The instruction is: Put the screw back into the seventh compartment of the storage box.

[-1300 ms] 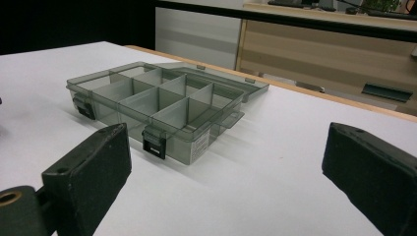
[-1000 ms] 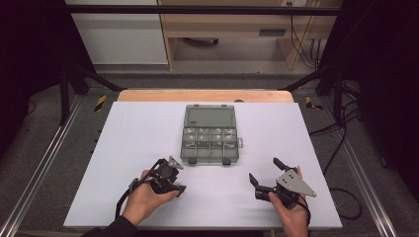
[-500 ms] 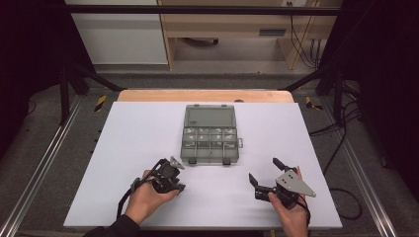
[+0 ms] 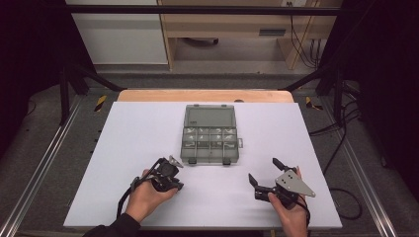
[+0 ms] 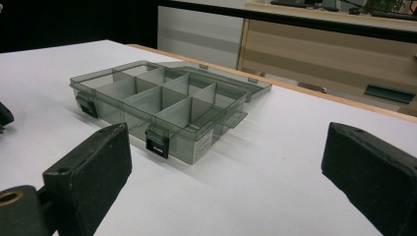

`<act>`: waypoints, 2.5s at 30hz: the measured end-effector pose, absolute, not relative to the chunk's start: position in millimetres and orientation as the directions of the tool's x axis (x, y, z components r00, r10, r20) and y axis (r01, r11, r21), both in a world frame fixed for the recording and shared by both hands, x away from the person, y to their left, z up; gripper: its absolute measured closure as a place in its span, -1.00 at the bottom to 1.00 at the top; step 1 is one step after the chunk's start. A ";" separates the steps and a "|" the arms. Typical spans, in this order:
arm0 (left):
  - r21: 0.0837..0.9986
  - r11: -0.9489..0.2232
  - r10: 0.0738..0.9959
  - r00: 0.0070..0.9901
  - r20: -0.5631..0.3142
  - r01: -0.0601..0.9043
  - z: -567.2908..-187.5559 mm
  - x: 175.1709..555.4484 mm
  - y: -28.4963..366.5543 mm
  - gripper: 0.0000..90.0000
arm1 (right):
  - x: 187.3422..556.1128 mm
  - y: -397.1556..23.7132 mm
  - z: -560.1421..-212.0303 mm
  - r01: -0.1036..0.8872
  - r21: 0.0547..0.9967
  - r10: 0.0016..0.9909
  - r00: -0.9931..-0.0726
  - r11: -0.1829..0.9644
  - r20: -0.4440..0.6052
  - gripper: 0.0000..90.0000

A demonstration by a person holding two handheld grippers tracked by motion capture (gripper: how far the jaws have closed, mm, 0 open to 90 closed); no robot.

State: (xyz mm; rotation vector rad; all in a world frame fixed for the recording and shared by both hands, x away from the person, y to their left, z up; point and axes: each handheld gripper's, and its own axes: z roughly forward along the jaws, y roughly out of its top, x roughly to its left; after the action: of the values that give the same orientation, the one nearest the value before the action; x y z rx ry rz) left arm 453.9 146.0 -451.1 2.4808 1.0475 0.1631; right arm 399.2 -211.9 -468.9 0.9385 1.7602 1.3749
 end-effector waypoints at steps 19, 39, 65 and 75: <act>0.423 -0.625 0.704 0.708 -0.058 0.656 -451.7 458.0 146.8 0.86 | 399.7 -211.1 -469.2 0.119 0.977 0.865 -0.493 0.177 -0.097 -0.89; 0.457 -0.615 0.698 0.713 -0.065 0.643 -446.7 458.7 151.5 0.94 | 400.0 -210.7 -469.5 0.118 0.976 0.863 -0.495 0.184 -0.102 -0.89; 0.572 -0.568 0.679 0.730 -0.081 0.592 -417.6 470.2 125.5 0.95 | 399.4 -210.5 -469.3 0.120 0.977 0.863 -0.497 0.176 -0.095 -0.89; 0.595 -0.576 0.665 0.744 -0.058 0.561 -406.1 483.9 97.0 0.95 | 399.2 -209.6 -468.8 0.115 0.976 0.861 -0.497 0.185 -0.105 -0.89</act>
State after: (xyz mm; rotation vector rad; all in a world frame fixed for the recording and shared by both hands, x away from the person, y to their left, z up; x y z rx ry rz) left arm 483.9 97.0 -406.1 2.3417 0.9200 0.2290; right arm 399.2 -209.6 -468.8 0.9225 1.7708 1.3694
